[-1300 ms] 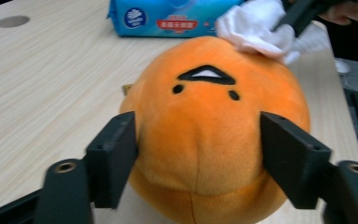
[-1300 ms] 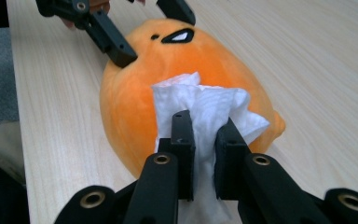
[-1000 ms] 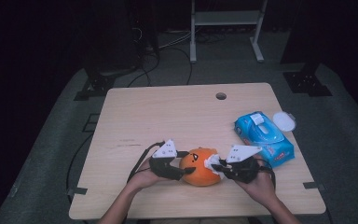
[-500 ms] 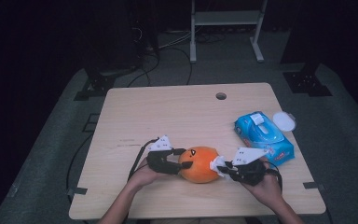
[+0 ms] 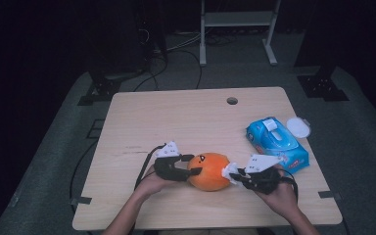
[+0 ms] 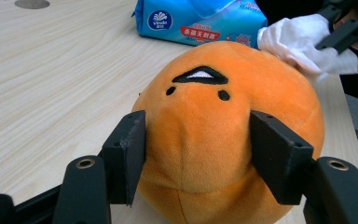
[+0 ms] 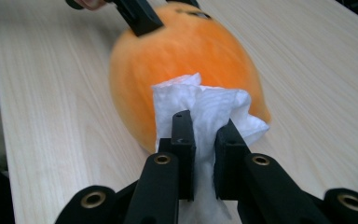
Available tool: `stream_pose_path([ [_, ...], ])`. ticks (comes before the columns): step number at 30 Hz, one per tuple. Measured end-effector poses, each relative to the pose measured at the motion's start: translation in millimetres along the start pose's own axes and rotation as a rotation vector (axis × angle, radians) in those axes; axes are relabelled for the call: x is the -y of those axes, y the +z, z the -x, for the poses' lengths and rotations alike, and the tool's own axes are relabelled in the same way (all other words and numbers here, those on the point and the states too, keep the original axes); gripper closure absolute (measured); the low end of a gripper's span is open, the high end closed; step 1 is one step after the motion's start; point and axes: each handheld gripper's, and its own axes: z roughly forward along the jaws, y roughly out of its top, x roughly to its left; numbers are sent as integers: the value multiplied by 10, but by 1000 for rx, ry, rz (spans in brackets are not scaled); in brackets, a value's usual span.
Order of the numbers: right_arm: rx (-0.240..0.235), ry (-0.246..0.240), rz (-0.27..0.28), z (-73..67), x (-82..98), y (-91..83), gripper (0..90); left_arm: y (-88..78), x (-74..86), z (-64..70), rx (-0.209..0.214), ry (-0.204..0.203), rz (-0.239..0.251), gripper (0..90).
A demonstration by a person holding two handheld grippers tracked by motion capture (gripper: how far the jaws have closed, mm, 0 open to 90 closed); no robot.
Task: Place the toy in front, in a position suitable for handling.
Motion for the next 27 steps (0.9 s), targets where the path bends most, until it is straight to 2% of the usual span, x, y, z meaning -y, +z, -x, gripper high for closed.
stream_pose_path([
  [2, 1, 13, 7, -13, 15, -11, 802, 20, -18, 13, -1, 1, 1, 386],
  [5, -26, -17, 20, -100, -86, 53, 802, 36, -32, 26, -8, 6, -1, 387],
  [8, -10, -69, 2, -157, -158, 118, 802, 28, -21, 14, -12, 1, 0, 386],
  [10, -21, -46, 9, -118, -140, 106, 802, 17, 6, 4, -8, -14, 15, 382],
  [15, 4, 1, -2, -3, -14, 37, 802, 27, -9, 32, -18, 1, 16, 377],
  [19, 10, -1, 2, -40, -36, 55, 802, 33, -16, 44, -18, -1, 11, 364],
  [21, 20, -22, -7, -69, -69, 84, 803, -11, -37, 28, -18, -1, 13, 289],
  [23, 20, -10, -8, -58, -69, 90, 803, -85, -68, 11, 7, -10, 32, 196],
  [25, 26, 11, -12, -11, -38, 74, 803, -118, -72, 32, 33, 24, 17, 195],
  [26, 26, 11, -12, -11, -38, 74, 803, -118, -72, 32, 33, 24, 17, 223],
  [27, 36, 27, -11, 48, -4, 59, 803, -77, -36, 71, 44, 56, -19, 263],
])
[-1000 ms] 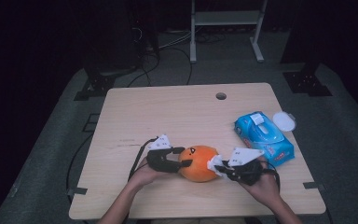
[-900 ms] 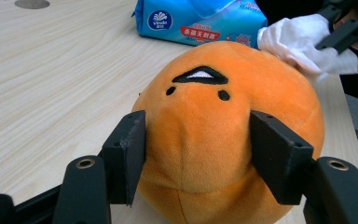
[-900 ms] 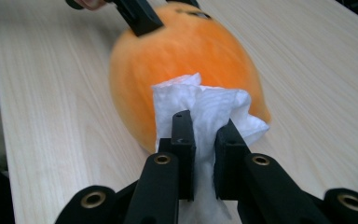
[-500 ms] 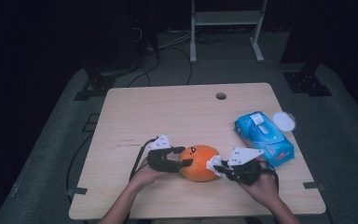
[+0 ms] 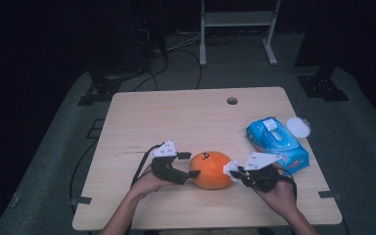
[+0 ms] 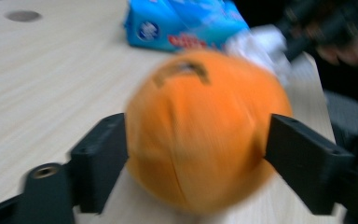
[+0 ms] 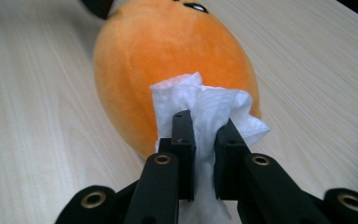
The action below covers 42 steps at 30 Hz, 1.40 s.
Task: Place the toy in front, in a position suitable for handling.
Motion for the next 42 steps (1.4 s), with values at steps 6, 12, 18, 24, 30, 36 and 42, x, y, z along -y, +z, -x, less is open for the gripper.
stream_pose_path([
  [6, -12, -23, 35, -111, -108, 31, 803, 82, -21, 37, -14, 4, 4, 349],
  [12, -33, -58, 53, -201, -211, 61, 803, 76, -22, 53, -38, 14, -7, 351],
  [18, -34, 4, 46, -76, -103, -5, 803, 103, -18, 66, -22, -9, 8, 322],
  [24, -56, -41, 59, -206, -236, 63, 803, 134, -96, 180, -20, 51, 1, 278],
  [30, -51, -22, 69, -195, -240, 34, 803, 195, -111, 247, -14, 77, 25, 322],
  [36, -35, -56, 72, -245, -300, 6, 803, 190, -120, 296, -15, 115, 13, 303],
  [42, -2, -33, 44, -145, -208, -14, 802, 250, -100, 251, -38, 5, 23, 236],
])
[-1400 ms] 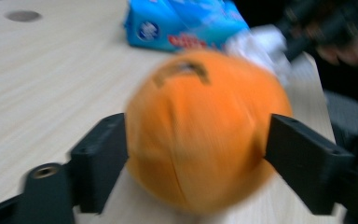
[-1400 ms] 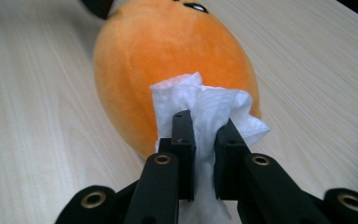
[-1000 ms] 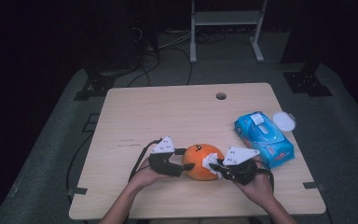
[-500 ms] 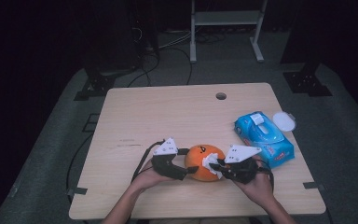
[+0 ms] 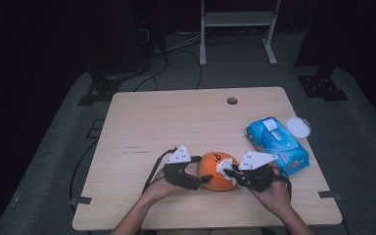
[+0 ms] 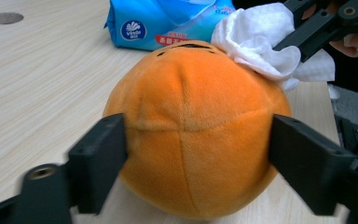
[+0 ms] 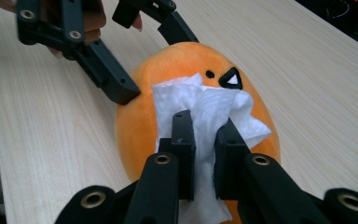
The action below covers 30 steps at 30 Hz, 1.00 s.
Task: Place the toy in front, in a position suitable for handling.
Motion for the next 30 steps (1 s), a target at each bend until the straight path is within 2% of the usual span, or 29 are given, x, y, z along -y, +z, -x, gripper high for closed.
stream_pose_path([
  [3, -7, -19, 8, -57, -35, 0, 803, -3, -36, 75, -9, 68, -10, 289],
  [6, -50, -19, 38, -136, -100, 4, 802, 17, -66, 194, -3, 172, -24, 307],
  [8, -64, -38, 55, -188, -149, 5, 803, 34, -82, 273, 6, 236, -34, 316],
  [9, -68, -41, 60, -200, -164, 1, 803, 36, -85, 292, 5, 260, -39, 320],
  [10, -66, -48, 58, -198, -172, -4, 803, 34, -84, 295, 1, 266, -43, 324],
  [11, -62, -50, 58, -180, -167, -14, 803, 28, -78, 281, 4, 263, -41, 330],
  [13, -59, -15, 61, -112, -132, -37, 803, 16, -55, 248, 15, 246, -33, 346],
  [14, -42, -8, 55, -68, -102, -41, 803, 11, -46, 237, 14, 239, -35, 346],
  [16, -13, 8, 37, 17, -28, -44, 803, 10, -30, 201, 18, 199, -31, 303],
  [18, -33, 54, 49, 77, 29, -48, 803, 35, -40, 181, 30, 124, -12, 235],
  [20, -32, 48, 42, 50, 18, -41, 803, 73, -67, 206, 17, 87, -8, 184],
  [21, -38, 42, 37, 15, -1, -33, 804, 93, -72, 218, -6, 84, -12, 187],
  [23, -76, 26, 40, -74, -47, 6, 804, 105, -73, 223, -16, 85, -16, 221],
  [25, -77, -10, 30, -189, -104, 50, 804, 102, -49, 248, -18, 131, -18, 259],
  [27, -69, -26, 31, -205, -129, 55, 805, 75, -32, 238, -13, 142, -16, 279],
  [30, -59, -3, 45, -143, -129, 38, 805, 74, -15, 225, -7, 149, -8, 302],
])
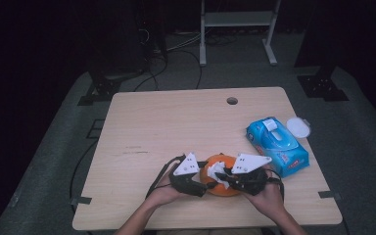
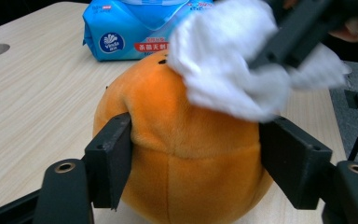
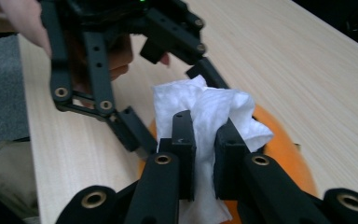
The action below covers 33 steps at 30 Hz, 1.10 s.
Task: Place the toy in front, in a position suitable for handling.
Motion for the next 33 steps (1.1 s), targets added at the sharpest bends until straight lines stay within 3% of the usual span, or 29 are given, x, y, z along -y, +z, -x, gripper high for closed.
stream_pose_path([
  [4, 62, 9, -23, 118, 55, -64, 805, -4, 16, -8, 3, -13, 7, 295],
  [7, 52, 38, -21, 173, 104, -83, 806, 5, 8, 13, 2, -1, 10, 299],
  [8, 41, 33, -24, 142, 101, -93, 805, 12, -15, 53, 2, 27, 3, 304],
  [9, 28, 32, -17, 112, 87, -89, 805, 12, -15, 53, 2, 27, 3, 305],
  [10, 1, 24, -4, 74, 63, -81, 805, 21, -36, 100, 5, 78, -8, 306],
  [12, -18, -8, 0, -17, -1, -45, 805, 34, -44, 143, 15, 117, -25, 309],
  [15, -12, -43, -7, -60, -47, -18, 806, 21, -33, 135, 12, 118, -34, 319],
  [18, 35, -33, -29, 46, 17, -45, 805, -21, 46, 44, 22, 72, -43, 322],
  [20, 50, 11, -41, 164, 118, -83, 805, -47, 92, -3, 30, 52, -47, 321],
  [23, 38, 42, -47, 229, 205, -103, 805, -59, 89, -35, 41, 30, -53, 289],
  [25, 43, 36, -53, 173, 191, -83, 805, -63, 36, -35, 38, 5, -40, 208],
  [27, 33, 25, -46, 104, 147, -46, 805, -79, -17, -27, 38, -13, 6, 183],
  [29, 6, 4, -39, 20, 92, 4, 805, -69, -50, 4, 27, 12, -6, 186],
  [31, 11, -39, -49, -43, 51, 36, 804, -52, -15, 9, 6, 38, -26, 226],
  [33, 14, -54, -54, -33, 42, 33, 805, -53, 32, -26, 6, 25, -30, 264],
])
